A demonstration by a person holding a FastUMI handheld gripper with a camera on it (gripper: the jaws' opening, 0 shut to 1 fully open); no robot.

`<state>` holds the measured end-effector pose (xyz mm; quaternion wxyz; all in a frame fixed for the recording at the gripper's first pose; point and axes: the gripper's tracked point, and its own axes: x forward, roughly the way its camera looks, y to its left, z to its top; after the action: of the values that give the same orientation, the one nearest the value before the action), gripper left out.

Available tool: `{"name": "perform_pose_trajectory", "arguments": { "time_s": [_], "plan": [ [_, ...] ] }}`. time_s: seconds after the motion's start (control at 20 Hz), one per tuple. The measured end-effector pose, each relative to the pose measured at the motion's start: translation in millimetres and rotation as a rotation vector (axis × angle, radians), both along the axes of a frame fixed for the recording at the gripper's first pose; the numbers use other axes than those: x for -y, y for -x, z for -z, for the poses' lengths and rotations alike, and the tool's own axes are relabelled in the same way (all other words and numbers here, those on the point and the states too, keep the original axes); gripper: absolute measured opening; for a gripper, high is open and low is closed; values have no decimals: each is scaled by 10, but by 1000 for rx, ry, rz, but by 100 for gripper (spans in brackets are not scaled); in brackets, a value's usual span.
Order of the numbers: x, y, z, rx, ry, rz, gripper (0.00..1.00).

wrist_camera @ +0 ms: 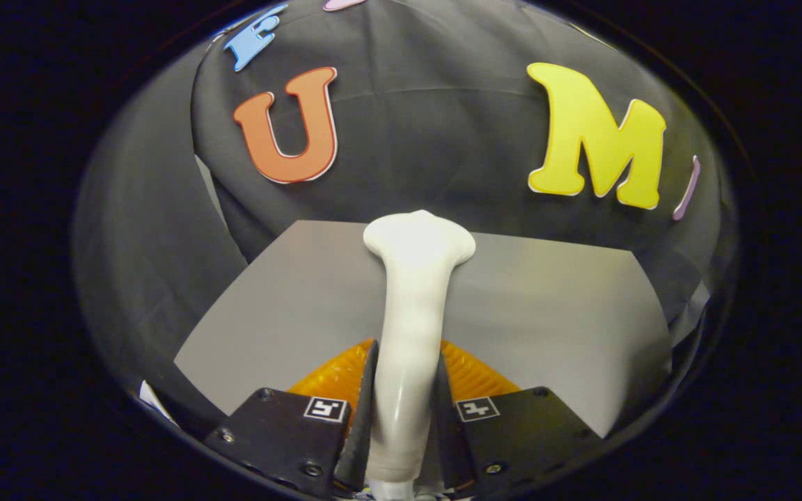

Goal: Iron the clothes twice with a garment steamer, once on the left side and once on the right side.

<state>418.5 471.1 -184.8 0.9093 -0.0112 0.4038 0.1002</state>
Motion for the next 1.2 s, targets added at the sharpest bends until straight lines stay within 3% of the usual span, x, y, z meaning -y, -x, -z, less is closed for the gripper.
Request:
{"name": "perform_pose_trajectory", "arguments": {
  "time_s": [0.15, 0.7, 1.2],
  "plan": [
    [9, 144, -185, 12, -65, -13, 34],
    [415, 1133, -1814, 376, -245, -157, 33],
    [1855, 2221, -3087, 717, -171, -4, 32]
  ]
}}
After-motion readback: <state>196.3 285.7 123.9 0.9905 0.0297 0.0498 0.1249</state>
